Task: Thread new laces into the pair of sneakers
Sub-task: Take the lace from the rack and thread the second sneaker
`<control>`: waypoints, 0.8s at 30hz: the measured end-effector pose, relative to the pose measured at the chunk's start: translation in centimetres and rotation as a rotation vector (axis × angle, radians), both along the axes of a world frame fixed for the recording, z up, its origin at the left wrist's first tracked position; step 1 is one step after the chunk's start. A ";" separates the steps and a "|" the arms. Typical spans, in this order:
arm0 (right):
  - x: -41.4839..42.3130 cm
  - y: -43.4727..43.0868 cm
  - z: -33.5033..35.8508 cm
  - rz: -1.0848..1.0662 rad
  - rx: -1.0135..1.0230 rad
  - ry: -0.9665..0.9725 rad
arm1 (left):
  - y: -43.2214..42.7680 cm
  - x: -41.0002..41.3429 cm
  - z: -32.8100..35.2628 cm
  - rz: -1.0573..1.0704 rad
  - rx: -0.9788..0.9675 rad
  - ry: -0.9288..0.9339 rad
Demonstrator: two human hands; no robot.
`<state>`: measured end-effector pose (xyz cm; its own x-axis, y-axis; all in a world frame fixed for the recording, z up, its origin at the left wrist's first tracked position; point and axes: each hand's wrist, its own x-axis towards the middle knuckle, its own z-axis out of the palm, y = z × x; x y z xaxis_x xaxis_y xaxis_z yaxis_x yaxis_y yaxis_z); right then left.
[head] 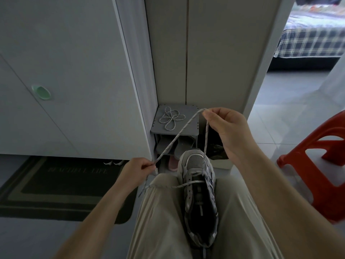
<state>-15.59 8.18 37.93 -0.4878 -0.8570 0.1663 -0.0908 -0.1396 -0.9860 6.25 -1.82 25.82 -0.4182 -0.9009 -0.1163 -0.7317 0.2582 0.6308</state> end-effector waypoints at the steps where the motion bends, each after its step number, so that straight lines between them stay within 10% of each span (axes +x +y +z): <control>1: 0.0 0.0 0.0 0.001 -0.009 -0.014 | 0.0 0.1 -0.3 -0.004 -0.009 -0.047; 6: 0.3 -0.6 0.4 0.030 -0.062 -0.045 | 0.6 0.2 -0.6 0.035 0.048 -0.094; 15: 3.1 -2.0 -2.0 0.255 0.186 0.267 | 7.0 -3.9 3.0 0.092 0.652 0.689; 24: 1.8 3.7 -7.7 0.323 0.456 0.584 | 7.0 -3.8 1.8 0.335 0.560 0.953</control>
<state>-13.83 11.91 30.21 -0.1470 -0.9857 -0.0824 -0.6326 0.1577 -0.7583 2.44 5.15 27.59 -0.3013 -0.9050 -0.3004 0.1240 -0.3496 0.9287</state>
